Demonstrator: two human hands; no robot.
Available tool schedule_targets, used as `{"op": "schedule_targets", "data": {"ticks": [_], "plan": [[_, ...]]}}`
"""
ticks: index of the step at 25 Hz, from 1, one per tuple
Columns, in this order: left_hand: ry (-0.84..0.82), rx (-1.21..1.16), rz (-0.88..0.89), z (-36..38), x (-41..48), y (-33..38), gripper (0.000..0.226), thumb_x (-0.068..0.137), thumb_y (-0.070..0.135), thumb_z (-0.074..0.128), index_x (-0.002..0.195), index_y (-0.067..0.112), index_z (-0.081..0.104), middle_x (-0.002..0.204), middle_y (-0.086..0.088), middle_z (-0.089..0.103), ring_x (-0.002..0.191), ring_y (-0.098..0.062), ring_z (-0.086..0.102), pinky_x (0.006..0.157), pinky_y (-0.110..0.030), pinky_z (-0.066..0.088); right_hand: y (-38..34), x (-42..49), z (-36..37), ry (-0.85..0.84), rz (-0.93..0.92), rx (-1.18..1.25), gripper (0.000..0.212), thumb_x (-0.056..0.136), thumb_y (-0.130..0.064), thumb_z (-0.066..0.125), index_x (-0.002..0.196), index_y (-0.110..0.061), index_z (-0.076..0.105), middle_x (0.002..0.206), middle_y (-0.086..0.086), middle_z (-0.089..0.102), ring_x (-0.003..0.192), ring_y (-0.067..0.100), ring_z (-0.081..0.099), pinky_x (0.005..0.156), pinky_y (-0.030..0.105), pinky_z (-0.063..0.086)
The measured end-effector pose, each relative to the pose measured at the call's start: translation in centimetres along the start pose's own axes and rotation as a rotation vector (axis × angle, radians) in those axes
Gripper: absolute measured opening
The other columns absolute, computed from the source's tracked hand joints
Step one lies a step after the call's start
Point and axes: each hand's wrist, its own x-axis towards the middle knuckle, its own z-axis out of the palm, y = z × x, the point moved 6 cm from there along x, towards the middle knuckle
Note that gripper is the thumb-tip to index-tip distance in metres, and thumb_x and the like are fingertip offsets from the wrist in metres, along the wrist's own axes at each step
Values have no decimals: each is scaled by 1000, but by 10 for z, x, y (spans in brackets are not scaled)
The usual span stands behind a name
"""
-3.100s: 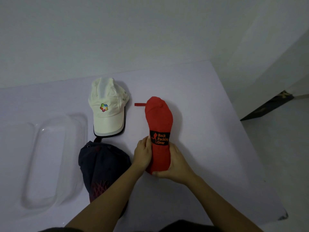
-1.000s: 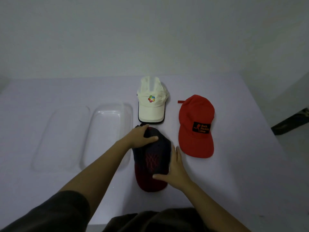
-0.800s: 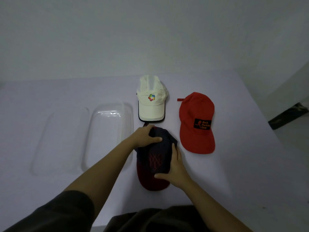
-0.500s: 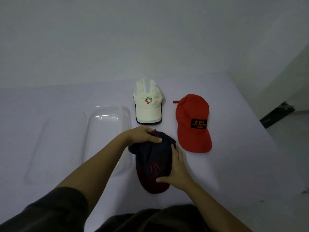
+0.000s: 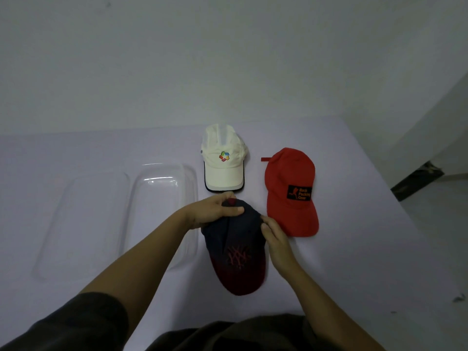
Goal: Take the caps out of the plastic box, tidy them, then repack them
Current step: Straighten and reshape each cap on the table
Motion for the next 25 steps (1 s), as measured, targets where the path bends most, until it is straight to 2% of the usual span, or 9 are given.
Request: {"op": "schedule_targets", "data": {"ticks": [3, 5, 7, 10, 13, 15, 18, 20, 25], "plan": [[65, 20, 108, -6, 0, 13, 19, 90, 27, 59, 93, 12, 47, 89, -3, 57, 84, -14, 57, 74, -25, 50, -11, 10, -1, -12, -31, -69, 20, 99, -22, 43, 97, -21, 62, 93, -7, 63, 87, 5, 58, 79, 27, 45], [79, 49, 136, -9, -1, 18, 19, 90, 26, 58, 92, 12, 46, 84, 0, 55, 79, -11, 55, 69, -21, 48, -16, 12, -4, -17, -57, -76, 23, 96, -24, 46, 78, -30, 59, 74, -17, 55, 71, 1, 50, 70, 25, 40], [89, 103, 145, -12, -3, 20, 19, 90, 26, 58, 90, 12, 46, 81, 1, 54, 74, -9, 53, 63, -16, 46, -19, 14, -9, -32, -75, -119, 27, 92, -29, 48, 66, -38, 53, 64, -19, 51, 65, 0, 44, 65, 24, 36], [102, 152, 168, -21, -3, 21, 19, 90, 29, 59, 90, 12, 51, 86, -2, 58, 78, -12, 57, 65, -22, 50, -23, 17, -7, -107, -97, -210, 25, 92, -31, 50, 67, -34, 51, 66, -17, 49, 65, 1, 44, 63, 23, 36], [122, 110, 190, -29, -1, 20, 26, 89, 30, 60, 100, 7, 55, 97, -10, 62, 90, -22, 62, 82, -39, 54, -33, 20, -7, -74, -191, -258, 21, 87, -40, 52, 73, -24, 51, 76, -12, 48, 74, 5, 48, 70, 22, 41], [146, 83, 212, -29, -3, 23, 26, 90, 29, 58, 101, 5, 55, 96, -8, 62, 90, -20, 63, 82, -37, 54, -38, 22, -8, -37, -205, -188, 18, 89, -36, 51, 76, -25, 53, 79, -14, 50, 79, 6, 51, 74, 21, 43], [231, 75, 256, -30, -5, 27, 24, 91, 29, 57, 98, 7, 54, 92, -5, 62, 84, -16, 62, 72, -25, 53, -42, 22, -8, -18, -167, -105, 27, 98, -23, 44, 71, -24, 49, 64, -17, 47, 63, 0, 43, 61, 19, 37], [261, 75, 279, -32, -6, 30, 23, 91, 29, 57, 97, 7, 54, 90, -4, 61, 83, -15, 62, 70, -23, 52, -47, 22, -6, -14, -174, -126, 27, 98, -20, 42, 71, -20, 46, 60, -17, 45, 57, -1, 39, 56, 15, 33], [221, 20, 298, -31, -10, 32, 10, 92, 24, 56, 91, 15, 58, 87, -1, 62, 79, -11, 63, 67, -20, 51, -45, 24, -2, -104, -156, -167, 17, 99, -26, 39, 88, -21, 51, 72, -16, 52, 64, -2, 46, 59, 15, 39]]}}
